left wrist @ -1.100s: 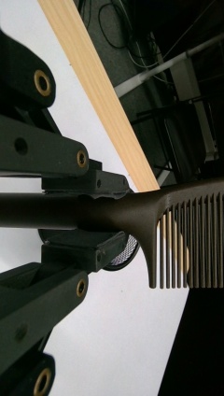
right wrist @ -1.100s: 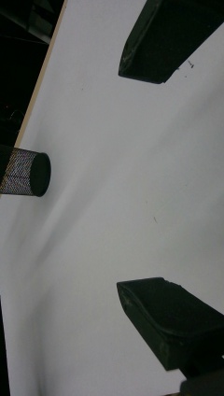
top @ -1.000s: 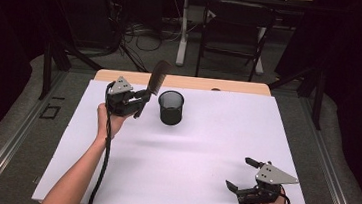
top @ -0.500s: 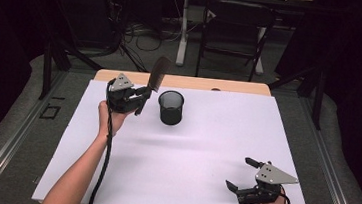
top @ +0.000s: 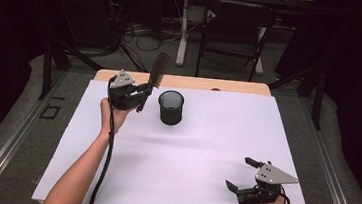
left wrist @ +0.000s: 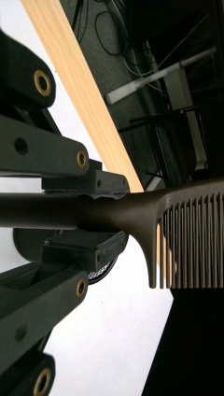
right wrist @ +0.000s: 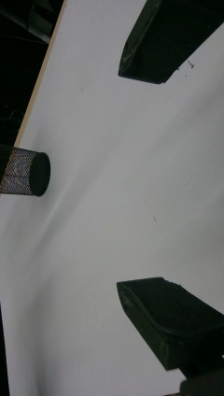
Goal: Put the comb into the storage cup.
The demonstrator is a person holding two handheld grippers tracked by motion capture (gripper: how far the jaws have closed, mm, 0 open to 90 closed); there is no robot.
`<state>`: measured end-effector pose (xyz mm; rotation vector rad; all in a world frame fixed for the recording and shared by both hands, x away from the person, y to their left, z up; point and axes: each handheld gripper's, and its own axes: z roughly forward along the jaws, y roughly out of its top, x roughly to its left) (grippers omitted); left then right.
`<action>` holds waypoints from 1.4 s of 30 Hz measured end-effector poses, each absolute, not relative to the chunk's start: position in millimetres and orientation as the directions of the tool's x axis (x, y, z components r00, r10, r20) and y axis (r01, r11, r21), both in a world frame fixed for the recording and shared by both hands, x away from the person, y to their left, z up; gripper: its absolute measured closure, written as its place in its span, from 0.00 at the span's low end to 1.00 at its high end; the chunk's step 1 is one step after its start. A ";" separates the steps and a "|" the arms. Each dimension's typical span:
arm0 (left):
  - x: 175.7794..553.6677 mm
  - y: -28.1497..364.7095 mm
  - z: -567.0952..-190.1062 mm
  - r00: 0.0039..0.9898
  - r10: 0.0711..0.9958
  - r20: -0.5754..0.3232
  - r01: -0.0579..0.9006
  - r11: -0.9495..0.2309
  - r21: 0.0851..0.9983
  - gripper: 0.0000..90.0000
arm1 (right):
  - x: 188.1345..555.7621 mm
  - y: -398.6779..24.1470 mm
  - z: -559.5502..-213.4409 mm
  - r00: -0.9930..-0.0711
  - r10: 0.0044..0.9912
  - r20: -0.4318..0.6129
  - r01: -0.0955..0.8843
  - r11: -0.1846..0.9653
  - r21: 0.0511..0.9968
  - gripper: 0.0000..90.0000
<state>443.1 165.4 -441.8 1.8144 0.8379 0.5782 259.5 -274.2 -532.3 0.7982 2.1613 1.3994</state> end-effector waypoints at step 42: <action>459.9 148.5 -439.2 0.617 0.787 -0.027 0.248 -0.162 0.955 0.80 | 259.6 -275.3 -532.7 -0.736 0.675 -0.055 0.229 0.324 0.918 0.00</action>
